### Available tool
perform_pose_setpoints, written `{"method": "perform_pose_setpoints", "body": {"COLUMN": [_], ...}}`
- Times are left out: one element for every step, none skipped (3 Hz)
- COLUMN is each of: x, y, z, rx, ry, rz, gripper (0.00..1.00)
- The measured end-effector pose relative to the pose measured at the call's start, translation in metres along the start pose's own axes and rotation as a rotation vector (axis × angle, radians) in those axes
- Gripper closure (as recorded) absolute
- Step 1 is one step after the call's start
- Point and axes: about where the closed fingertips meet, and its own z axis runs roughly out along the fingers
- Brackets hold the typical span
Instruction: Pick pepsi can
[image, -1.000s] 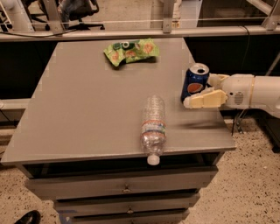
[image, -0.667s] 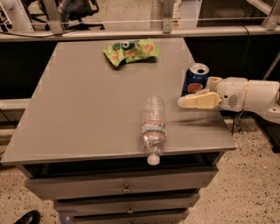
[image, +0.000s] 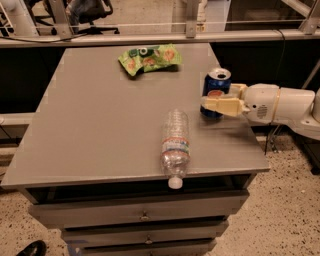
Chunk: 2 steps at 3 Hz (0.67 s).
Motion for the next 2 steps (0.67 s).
{"method": "perform_pose_setpoints", "body": {"x": [-0.035,-0.087], "y": [-0.009,-0.020], "z": [0.009,0.011], "rx": [-0.005,0.006], "ry": [-0.043,-0.028], "rz": [-0.040,-0.087], "gripper": [0.85,1.00]}}
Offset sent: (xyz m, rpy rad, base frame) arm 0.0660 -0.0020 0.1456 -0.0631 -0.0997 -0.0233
